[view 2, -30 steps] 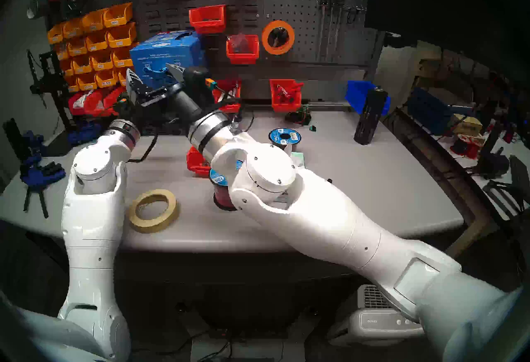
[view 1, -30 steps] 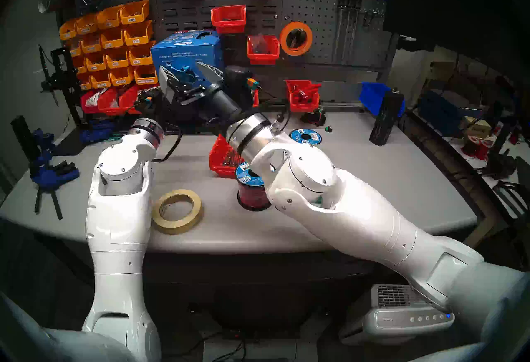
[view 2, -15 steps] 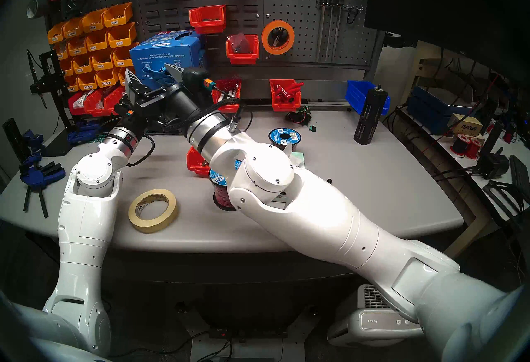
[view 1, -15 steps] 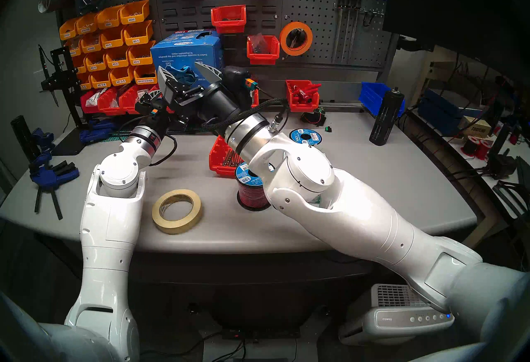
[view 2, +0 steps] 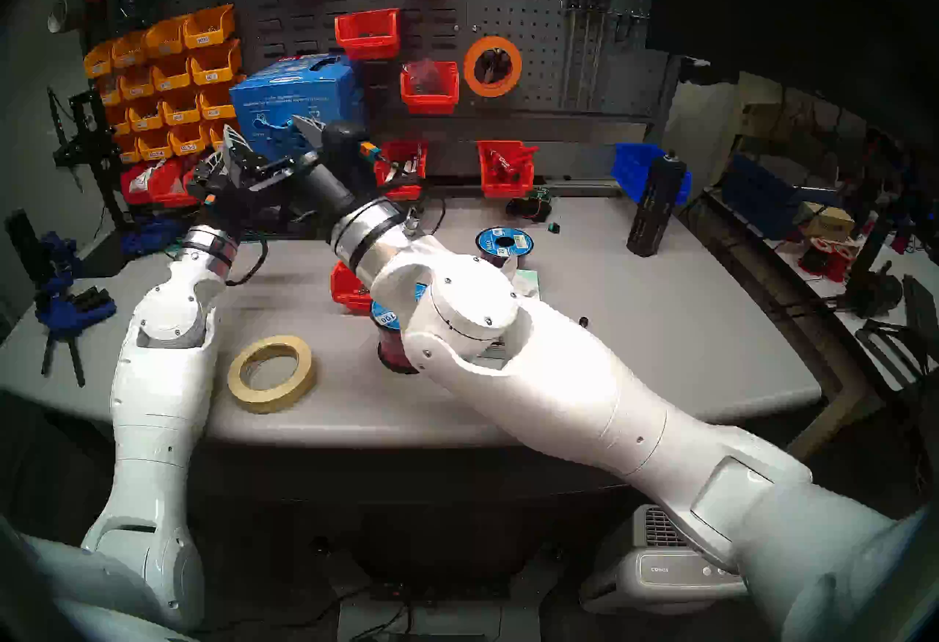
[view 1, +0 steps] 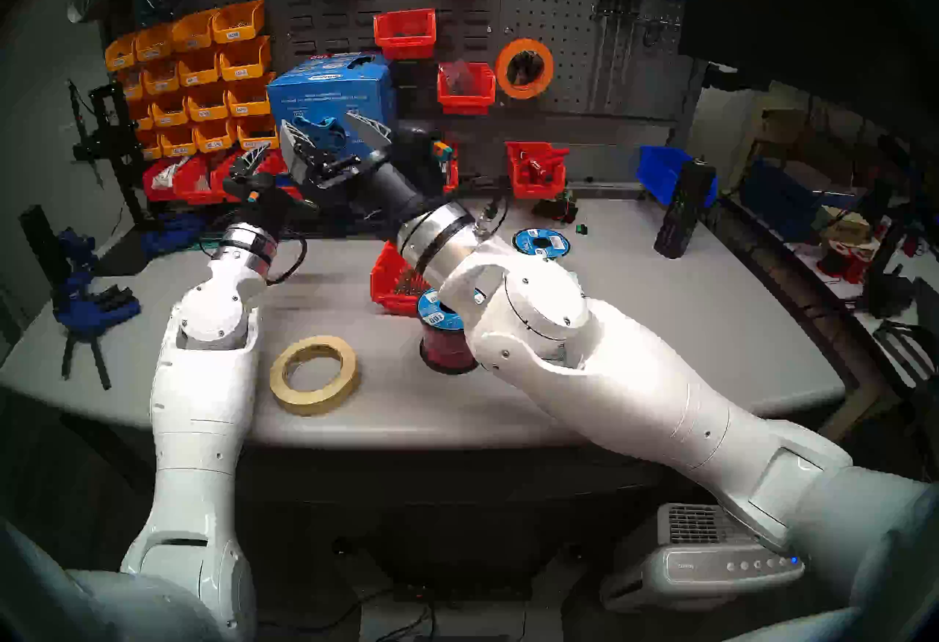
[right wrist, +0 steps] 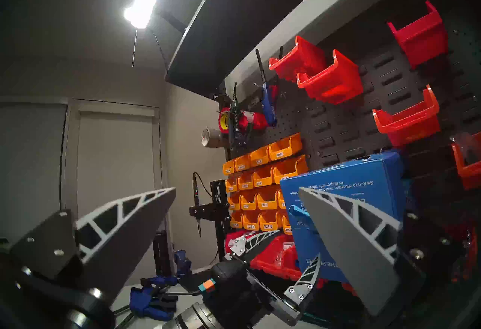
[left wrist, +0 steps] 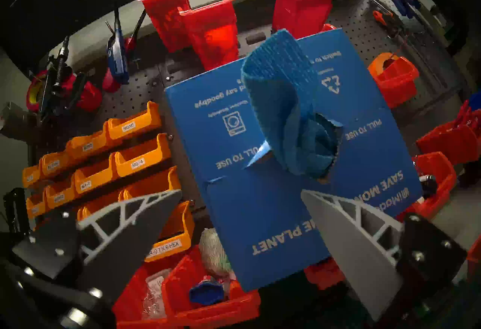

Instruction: Take out a shop towel

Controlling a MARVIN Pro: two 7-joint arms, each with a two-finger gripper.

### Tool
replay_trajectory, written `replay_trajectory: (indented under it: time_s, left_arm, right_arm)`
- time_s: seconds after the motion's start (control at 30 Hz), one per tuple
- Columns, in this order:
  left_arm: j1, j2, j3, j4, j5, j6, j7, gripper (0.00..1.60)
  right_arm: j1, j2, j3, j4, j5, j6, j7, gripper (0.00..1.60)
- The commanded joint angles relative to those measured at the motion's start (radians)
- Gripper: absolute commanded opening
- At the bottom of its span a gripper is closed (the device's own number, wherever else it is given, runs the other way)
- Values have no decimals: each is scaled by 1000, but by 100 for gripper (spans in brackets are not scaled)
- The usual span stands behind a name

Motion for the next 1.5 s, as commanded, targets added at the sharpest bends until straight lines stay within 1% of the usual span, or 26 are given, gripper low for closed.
replay_trajectory:
  time_s: [0.0, 0.03, 0.07, 0.1, 0.2, 0.23, 0.27, 0.3, 0.33, 0.5, 0.53, 0.57, 0.6, 0.8, 1.0, 1.13, 1.4, 1.43, 1.47]
  left_arm:
    - [-33, 35, 8, 25, -53, -115, -50, 160]
    - [-35, 38, 9, 42, -59, -150, -60, 160]
    - [-32, 45, 13, 34, -58, -129, -69, 160]
    - [-35, 45, 13, 48, -62, -164, -74, 160]
    - [-41, 50, 15, 66, -71, -200, -91, 160]
    - [-46, 52, 16, 80, -77, -229, -99, 160]
    - [-47, 55, 17, 78, -80, -220, -105, 160]
    - [-52, 58, 19, 93, -81, -254, -111, 160]
    - [-55, 57, 20, 97, -85, -259, -114, 160]
    - [-83, 62, 31, 144, -102, -348, -141, 160]
    - [-86, 63, 33, 145, -102, -348, -143, 160]
    - [-92, 66, 35, 156, -98, -369, -147, 160]
    - [-96, 66, 37, 161, -103, -376, -152, 160]
    - [-111, 86, 51, 164, -101, -387, -182, 160]
    - [-134, 104, 52, 165, -89, -362, -193, 160]
    - [-145, 110, 43, 154, -88, -320, -193, 160]
    - [-152, 101, 7, 73, -152, -124, -194, 160]
    - [-154, 101, 5, 65, -155, -112, -194, 160]
    - [-152, 102, 2, 46, -161, -71, -196, 160]
  right_arm:
    - [22, -23, 16, -15, -6, -15, -3, 160]
    - [21, -24, 16, -14, -6, -15, -3, 160]
    - [21, -24, 16, -14, -6, -15, -3, 160]
    - [20, -24, 16, -14, -7, -16, -3, 160]
    - [18, -23, 17, -13, -9, -17, -3, 160]
    - [17, -23, 17, -12, -10, -18, -4, 160]
    - [17, -23, 17, -12, -11, -19, -5, 160]
    - [17, -23, 17, -12, -12, -20, -5, 160]
    - [17, -23, 17, -13, -13, -20, -5, 160]
    - [15, -25, 18, -13, -17, -22, -9, 160]
    - [15, -25, 17, -14, -17, -22, -10, 160]
    - [15, -25, 17, -15, -18, -22, -10, 160]
    - [15, -25, 16, -16, -19, -22, -12, 160]
    - [12, -20, 15, -22, -23, -24, -19, 160]
    - [11, -19, 14, -27, -25, -24, -25, 160]
    - [12, -18, 13, -30, -25, -22, -27, 160]
    - [14, -20, 12, -26, -23, -20, -29, 160]
    - [13, -21, 11, -24, -22, -21, -28, 160]
    - [13, -21, 11, -23, -22, -21, -28, 160]
